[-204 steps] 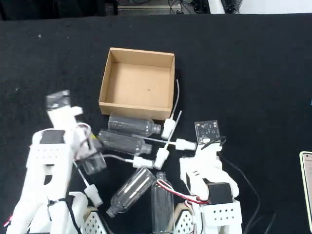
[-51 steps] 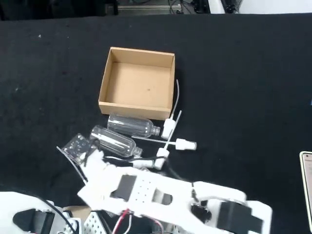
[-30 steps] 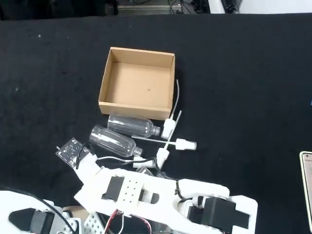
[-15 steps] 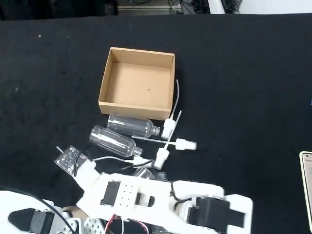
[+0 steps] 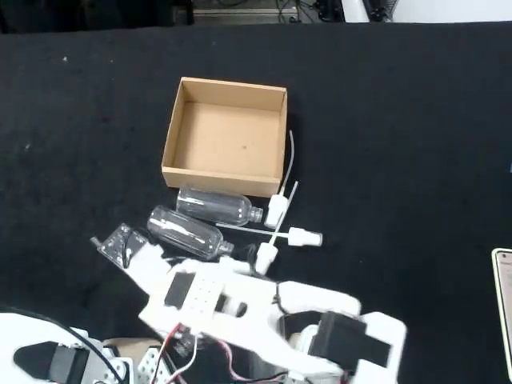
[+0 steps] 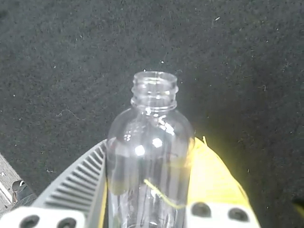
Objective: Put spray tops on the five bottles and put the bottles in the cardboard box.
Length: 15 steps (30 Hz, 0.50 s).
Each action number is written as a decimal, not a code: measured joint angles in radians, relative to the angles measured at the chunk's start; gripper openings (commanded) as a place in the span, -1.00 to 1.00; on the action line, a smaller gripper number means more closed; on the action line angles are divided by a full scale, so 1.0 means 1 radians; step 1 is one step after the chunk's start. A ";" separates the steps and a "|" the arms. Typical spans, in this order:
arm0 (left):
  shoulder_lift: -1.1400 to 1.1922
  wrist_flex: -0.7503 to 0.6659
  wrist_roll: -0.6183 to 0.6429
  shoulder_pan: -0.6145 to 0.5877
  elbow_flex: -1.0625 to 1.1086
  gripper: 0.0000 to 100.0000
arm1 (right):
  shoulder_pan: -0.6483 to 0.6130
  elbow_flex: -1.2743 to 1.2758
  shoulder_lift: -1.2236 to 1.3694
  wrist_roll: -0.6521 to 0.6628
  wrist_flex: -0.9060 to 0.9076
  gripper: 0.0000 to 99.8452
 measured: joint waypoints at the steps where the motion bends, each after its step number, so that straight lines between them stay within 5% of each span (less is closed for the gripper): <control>1: 0.000 0.002 0.000 0.000 0.000 -0.82 | 0.009 0.000 -0.037 0.040 0.025 -0.98; 8: 0.000 0.029 0.000 0.003 -0.044 -0.82 | 0.158 0.000 -0.436 0.207 0.175 -0.98; 15: -0.084 0.029 0.038 0.015 0.040 -0.82 | 0.491 0.000 -0.815 0.344 0.293 -0.98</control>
